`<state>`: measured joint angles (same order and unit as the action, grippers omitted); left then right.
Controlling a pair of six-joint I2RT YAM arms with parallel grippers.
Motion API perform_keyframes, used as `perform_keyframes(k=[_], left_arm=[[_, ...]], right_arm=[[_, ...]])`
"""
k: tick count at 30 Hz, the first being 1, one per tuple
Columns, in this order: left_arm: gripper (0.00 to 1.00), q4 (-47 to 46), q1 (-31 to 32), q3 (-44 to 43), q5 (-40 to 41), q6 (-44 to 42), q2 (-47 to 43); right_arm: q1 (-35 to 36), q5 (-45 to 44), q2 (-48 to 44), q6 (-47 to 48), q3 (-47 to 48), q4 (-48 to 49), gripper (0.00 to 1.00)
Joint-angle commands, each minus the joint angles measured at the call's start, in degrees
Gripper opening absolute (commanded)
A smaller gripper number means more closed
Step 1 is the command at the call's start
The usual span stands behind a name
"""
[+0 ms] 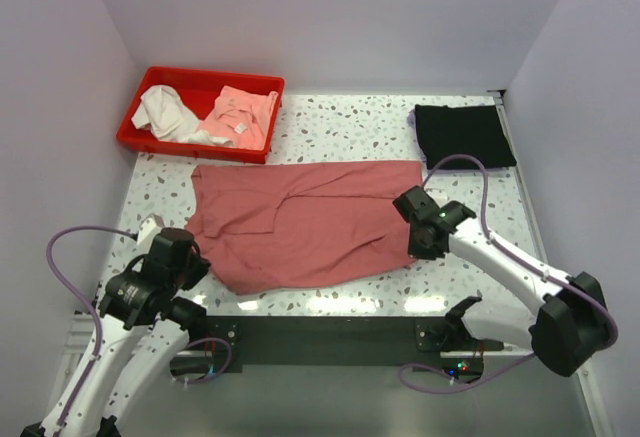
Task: Fold and stack the t-shirts
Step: Fold the tshirt
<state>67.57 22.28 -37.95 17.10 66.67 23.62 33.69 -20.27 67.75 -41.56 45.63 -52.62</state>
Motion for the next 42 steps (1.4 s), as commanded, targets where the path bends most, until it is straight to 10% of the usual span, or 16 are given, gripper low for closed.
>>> perform_keyframes(k=[1, 14, 42], left_arm=[[0.00, 0.98, 0.04, -2.30, -0.58, 0.21, -0.50], [0.00, 3.89, 0.04, -4.59, -0.93, 0.03, -2.34], [0.00, -22.12, 0.04, -8.71, 10.76, -6.02, 24.01]], right_arm=[[-0.03, 1.97, -5.50, -4.05, -1.42, -8.55, 0.00], [-0.12, 0.06, -14.75, -11.52, -0.98, -22.44, 0.00], [-6.62, -9.35, 8.36, 4.11, 13.79, -2.23, 0.01]])
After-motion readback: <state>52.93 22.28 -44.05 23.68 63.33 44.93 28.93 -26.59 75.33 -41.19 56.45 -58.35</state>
